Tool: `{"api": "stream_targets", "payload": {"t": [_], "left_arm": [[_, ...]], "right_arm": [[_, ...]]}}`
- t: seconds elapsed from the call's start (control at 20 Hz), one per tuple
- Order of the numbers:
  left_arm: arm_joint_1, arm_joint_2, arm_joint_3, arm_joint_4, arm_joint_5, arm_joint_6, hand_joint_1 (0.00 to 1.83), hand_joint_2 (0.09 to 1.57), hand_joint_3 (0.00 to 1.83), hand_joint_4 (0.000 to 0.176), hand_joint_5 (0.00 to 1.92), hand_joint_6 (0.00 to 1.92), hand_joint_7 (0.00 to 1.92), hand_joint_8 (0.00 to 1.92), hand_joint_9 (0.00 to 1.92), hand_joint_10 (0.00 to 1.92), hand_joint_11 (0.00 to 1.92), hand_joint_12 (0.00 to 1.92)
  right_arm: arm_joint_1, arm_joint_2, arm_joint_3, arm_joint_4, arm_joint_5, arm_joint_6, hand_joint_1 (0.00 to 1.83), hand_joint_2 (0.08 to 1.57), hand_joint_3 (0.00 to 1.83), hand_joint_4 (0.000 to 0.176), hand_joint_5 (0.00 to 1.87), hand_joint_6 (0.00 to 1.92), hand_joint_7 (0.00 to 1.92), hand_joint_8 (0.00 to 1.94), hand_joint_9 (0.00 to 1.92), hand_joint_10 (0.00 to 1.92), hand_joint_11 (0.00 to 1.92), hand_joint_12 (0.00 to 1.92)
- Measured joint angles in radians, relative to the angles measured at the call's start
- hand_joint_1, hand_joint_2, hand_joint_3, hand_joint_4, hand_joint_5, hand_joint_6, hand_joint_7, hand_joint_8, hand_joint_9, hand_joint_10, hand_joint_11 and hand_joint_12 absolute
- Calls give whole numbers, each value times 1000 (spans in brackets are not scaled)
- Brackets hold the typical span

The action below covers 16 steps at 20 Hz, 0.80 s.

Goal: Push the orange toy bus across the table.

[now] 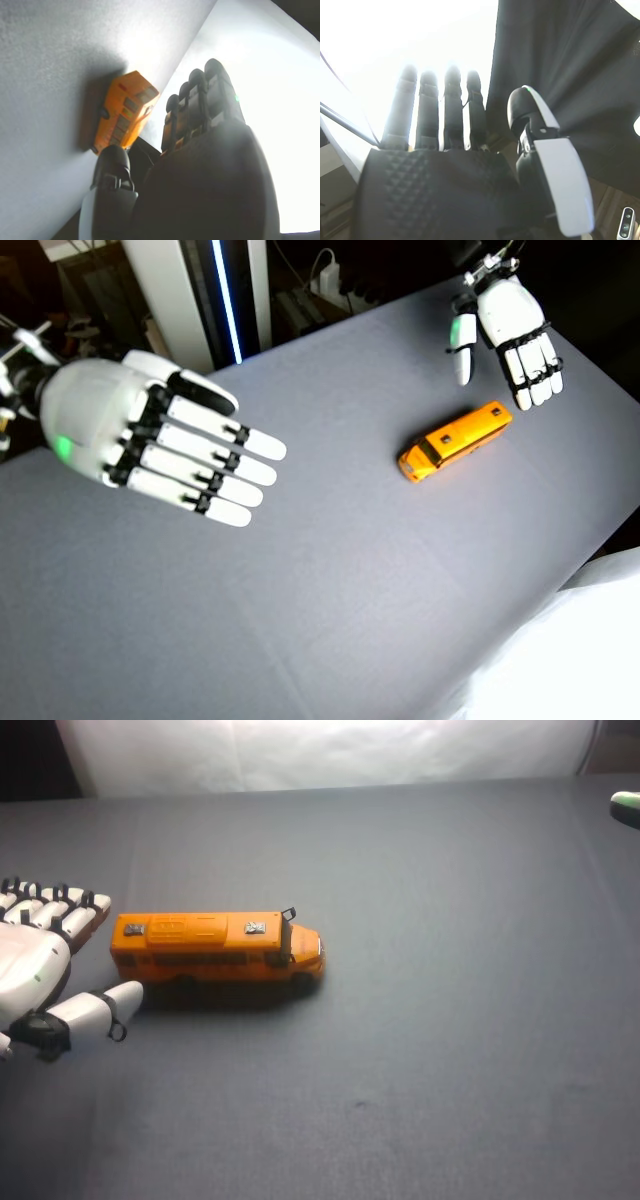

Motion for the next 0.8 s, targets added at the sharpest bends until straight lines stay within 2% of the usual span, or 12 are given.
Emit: {"api": "stream_targets", "payload": {"t": [0.25,0.5,0.8], "left_arm": [[3,-11,7,-14,17,2,0,1373,14,0,135,9,112,2,146,9,65,113],[3,-19,7,-4,26,2,0,1353,0,0,91,0,49,0,56,0,15,91],[-5,-29,-14,90,39,2,0,1331,0,0,64,0,65,1,72,4,6,81]], "right_arm": [[0,0,0,0,0,3,426,1398,0,0,390,3,402,3,289,7,289,34],[-1,0,0,0,0,3,411,1392,0,0,393,3,408,2,297,4,287,28],[-1,0,-1,0,0,3,404,1380,0,0,401,3,407,0,300,3,284,23]]}}
